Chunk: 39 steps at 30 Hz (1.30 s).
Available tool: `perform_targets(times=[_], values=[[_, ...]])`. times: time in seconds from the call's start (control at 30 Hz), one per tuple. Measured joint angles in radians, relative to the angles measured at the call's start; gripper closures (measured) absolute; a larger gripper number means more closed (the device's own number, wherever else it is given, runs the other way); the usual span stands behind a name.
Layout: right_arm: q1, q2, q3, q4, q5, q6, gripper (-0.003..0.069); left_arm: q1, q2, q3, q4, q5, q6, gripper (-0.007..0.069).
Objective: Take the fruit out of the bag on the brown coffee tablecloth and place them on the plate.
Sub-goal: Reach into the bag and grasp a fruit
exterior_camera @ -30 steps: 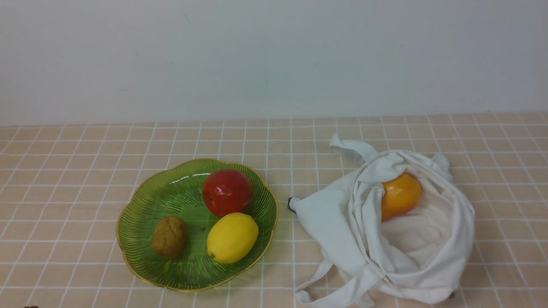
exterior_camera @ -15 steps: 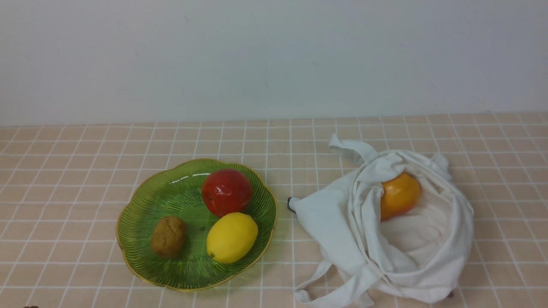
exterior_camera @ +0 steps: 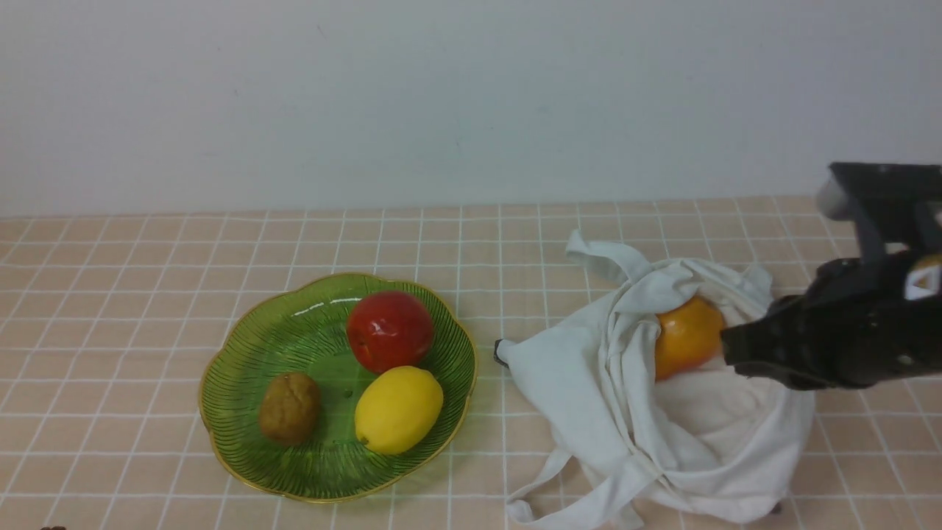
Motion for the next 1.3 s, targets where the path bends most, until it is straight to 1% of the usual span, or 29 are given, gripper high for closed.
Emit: perform_targets(times=[0.13, 0.27, 0.33, 0.43, 0.5, 0.53, 0.57, 0.6, 0.63, 0.77, 0.8, 0.83, 0.87, 0.9, 1.0, 1.07, 1.1, 1.13, 1.2, 1.3], values=[[0.0, 0.2, -0.113, -0.003, 0.008, 0.008, 0.0671, 0.0, 0.0, 0.0, 0.0, 0.0, 0.0, 0.0632], [-0.031, 0.352, -0.218, -0.018, 0.024, 0.037, 0.065, 0.0, 0.0, 0.0, 0.0, 0.0, 0.0, 0.0632], [-0.057, 0.411, -0.262, -0.021, 0.038, 0.05, 0.0625, 0.0, 0.0, 0.0, 0.0, 0.0, 0.0, 0.0632], [-0.11, 0.469, -0.302, -0.019, 0.054, 0.058, 0.0561, 0.0, 0.0, 0.0, 0.0, 0.0, 0.0, 0.0632], [-0.145, 0.48, -0.306, 0.001, 0.049, 0.065, 0.0488, 0.0, 0.0, 0.0, 0.0, 0.0, 0.0, 0.0632], [-0.145, 0.48, -0.306, 0.001, 0.049, 0.065, 0.0488, 0.0, 0.0, 0.0, 0.0, 0.0, 0.0, 0.0632], [-0.162, 0.48, -0.306, 0.028, 0.029, 0.065, 0.0416, 0.0, 0.0, 0.0, 0.0, 0.0, 0.0, 0.0632], [-0.168, 0.48, -0.306, 0.045, 0.01, 0.065, 0.037, 0.0, 0.0, 0.0, 0.0, 0.0, 0.0, 0.0632], [-0.169, 0.481, -0.306, 0.053, -0.006, 0.065, 0.0341, 0.0, 0.0, 0.0, 0.0, 0.0, 0.0, 0.0632], [-0.17, 0.492, -0.31, 0.108, -0.062, 0.065, 0.0139, 0.0, 0.0, 0.0, 0.0, 0.0, 0.0, 0.0632], [-0.17, 0.498, -0.311, 0.114, -0.069, 0.067, 0.0095, 0.0, 0.0, 0.0, 0.0, 0.0, 0.0, 0.0632], [-0.17, 0.501, -0.311, 0.115, -0.069, 0.069, 0.008, 0.0, 0.0, 0.0, 0.0, 0.0, 0.0, 0.0632], [-0.17, 0.513, -0.314, 0.12, -0.068, 0.075, 0.0027, 0.0, 0.0, 0.0, 0.0, 0.0, 0.0, 0.0632], [-0.17, 0.523, -0.313, 0.12, -0.064, 0.079, 0.0003, 0.0, 0.0, 0.0, 0.0, 0.0, 0.0, 0.0632], [-0.17, 0.538, -0.314, 0.112, -0.04, 0.084, -0.0022, 0.0, 0.0, 0.0, 0.0, 0.0, 0.0, 0.0632], [-0.17, 0.541, -0.315, 0.074, 0.003, 0.085, -0.003, 0.0, 0.0, 0.0, 0.0, 0.0, 0.0, 0.0632], [-0.17, 0.541, -0.315, 0.07, 0.003, 0.085, -0.003, 0.0, 0.0, 0.0, 0.0, 0.0, 0.0, 0.0632], [-0.17, 0.539, -0.316, 0.035, 0.03, 0.086, -0.0031, 0.0, 0.0, 0.0, 0.0, 0.0, 0.0, 0.0632], [-0.17, 0.531, -0.316, 0.004, 0.061, 0.085, -0.0031, 0.0, 0.0, 0.0, 0.0, 0.0, 0.0, 0.0632], [-0.168, 0.507, -0.316, -0.024, 0.119, 0.059, -0.0029, 0.0, 0.0, 0.0, 0.0, 0.0, 0.0, 0.0632]])
